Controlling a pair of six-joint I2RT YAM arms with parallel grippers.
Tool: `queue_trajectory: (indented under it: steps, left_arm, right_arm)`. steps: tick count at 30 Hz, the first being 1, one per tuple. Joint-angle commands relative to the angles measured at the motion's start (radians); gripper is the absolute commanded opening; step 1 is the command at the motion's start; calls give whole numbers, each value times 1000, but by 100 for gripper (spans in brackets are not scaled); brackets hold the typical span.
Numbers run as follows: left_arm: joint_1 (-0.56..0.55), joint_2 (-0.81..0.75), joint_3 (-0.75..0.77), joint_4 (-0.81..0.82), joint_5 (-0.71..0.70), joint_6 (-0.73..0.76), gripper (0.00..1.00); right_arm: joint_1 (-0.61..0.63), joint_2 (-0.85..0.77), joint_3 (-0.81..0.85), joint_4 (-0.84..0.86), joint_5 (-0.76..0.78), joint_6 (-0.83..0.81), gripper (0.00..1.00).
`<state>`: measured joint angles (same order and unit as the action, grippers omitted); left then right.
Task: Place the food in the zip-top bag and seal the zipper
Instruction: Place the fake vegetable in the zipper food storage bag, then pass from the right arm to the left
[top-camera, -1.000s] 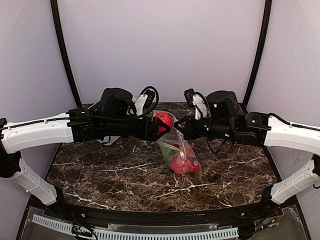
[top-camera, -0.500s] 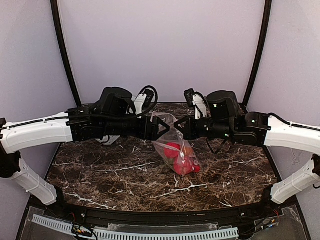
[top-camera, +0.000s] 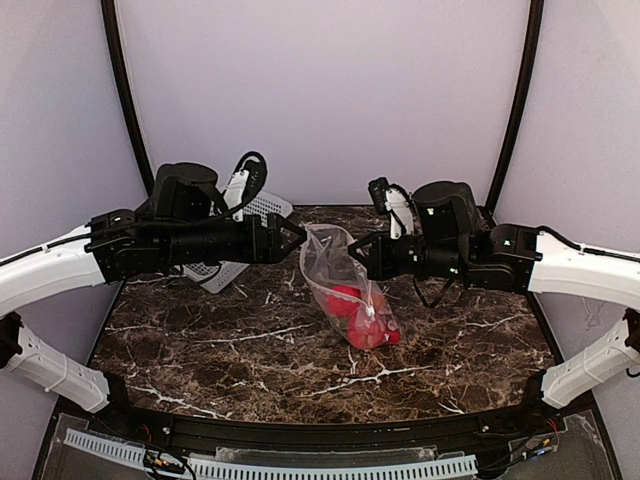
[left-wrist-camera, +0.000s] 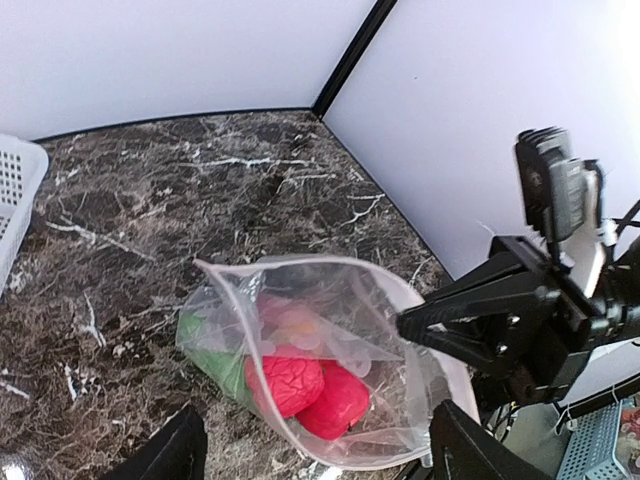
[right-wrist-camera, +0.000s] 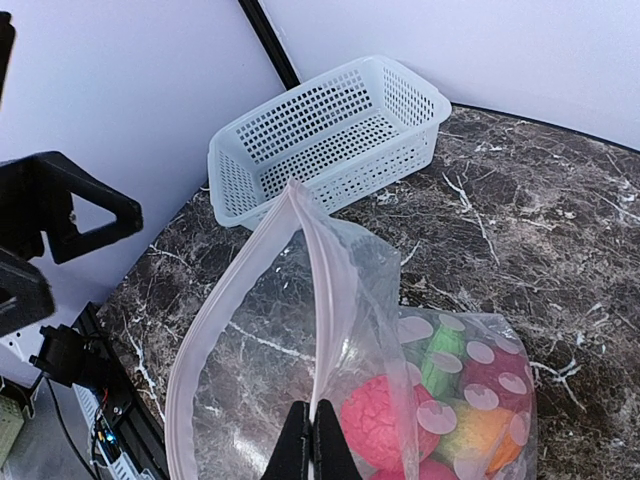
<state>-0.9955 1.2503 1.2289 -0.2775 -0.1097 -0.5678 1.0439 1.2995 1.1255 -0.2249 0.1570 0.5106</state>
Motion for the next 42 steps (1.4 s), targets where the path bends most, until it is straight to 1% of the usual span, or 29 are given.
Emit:
queue_trajectory:
  steps: [1, 3, 4, 5, 6, 10, 11, 12, 14, 15, 16, 17, 19, 23, 26, 28, 30, 33, 34, 35, 39, 41, 42]
  left_arm:
    - [28, 13, -84, 27, 73, -79, 77]
    - [38, 25, -110, 69, 101, -97, 77]
    - [43, 29, -124, 100, 154, -103, 75]
    - [56, 38, -130, 131, 176, -118, 74]
    - [63, 44, -139, 145, 209, -123, 68]
    - [78, 77, -138, 191, 265, -140, 57]
    - [78, 89, -137, 199, 271, -143, 52]
    - [78, 95, -137, 204, 282, -144, 49]
    - [78, 108, -138, 225, 304, -150, 35]
    - [78, 112, -137, 243, 312, -154, 22]
    - [78, 112, -136, 253, 325, -155, 15]
    - [79, 109, -127, 264, 329, -155, 5]
    - [79, 96, -97, 262, 339, -144, 1]
    - [79, 51, -55, 269, 359, -138, 1]
    - [78, 10, -70, 318, 371, -161, 1]
    - [77, -7, -86, 321, 368, -167, 1]
    - [77, -25, -113, 317, 336, -174, 1]
    - [78, -52, -166, 317, 244, -191, 1]
    - [78, -72, -199, 321, 223, -203, 1]
    - [78, -84, -215, 324, 176, -209, 1]
    - [81, -147, -280, 314, 34, -215, 1]
    - [90, -169, -287, 304, 7, -210, 1]
    - [93, -171, -285, 300, 3, -208, 1]
  right_arm:
    - [-6, -22, -1, 27, 1, 12, 0]
    - [-6, -22, -4, 27, -2, 14, 0]
    - [-6, -23, -4, 27, -4, 16, 0]
    - [-6, -22, -4, 27, -6, 16, 0]
    - [-6, -23, -4, 27, -7, 17, 0]
    - [-6, -31, -11, 27, -7, 21, 0]
    - [-7, -32, -13, 27, -4, 23, 0]
    - [-6, -33, -14, 27, -3, 24, 0]
    - [-6, -32, -10, 26, -2, 19, 0]
    - [-6, -31, -4, 25, -3, 11, 0]
    - [-6, -28, 7, 20, -5, 0, 0]
    - [-6, -24, 26, 12, -5, -16, 0]
    - [-6, -11, 77, -19, 5, -56, 0]
    - [-5, 22, 188, -62, 36, -141, 0]
    - [-5, 43, 241, -64, 46, -184, 0]
    - [-6, 63, 264, -62, 47, -201, 0]
    - [-6, 87, 277, -59, 46, -202, 0]
    - [-5, 114, 277, -51, 22, -197, 1]
    - [-6, 118, 273, -48, 13, -193, 6]
    - [-5, 118, 270, -45, 5, -190, 14]
    - [-6, 67, 232, -26, 23, -192, 50]
    - [-6, 13, 200, -10, 14, -209, 64]
    - [-6, -11, 183, -6, 3, -220, 68]
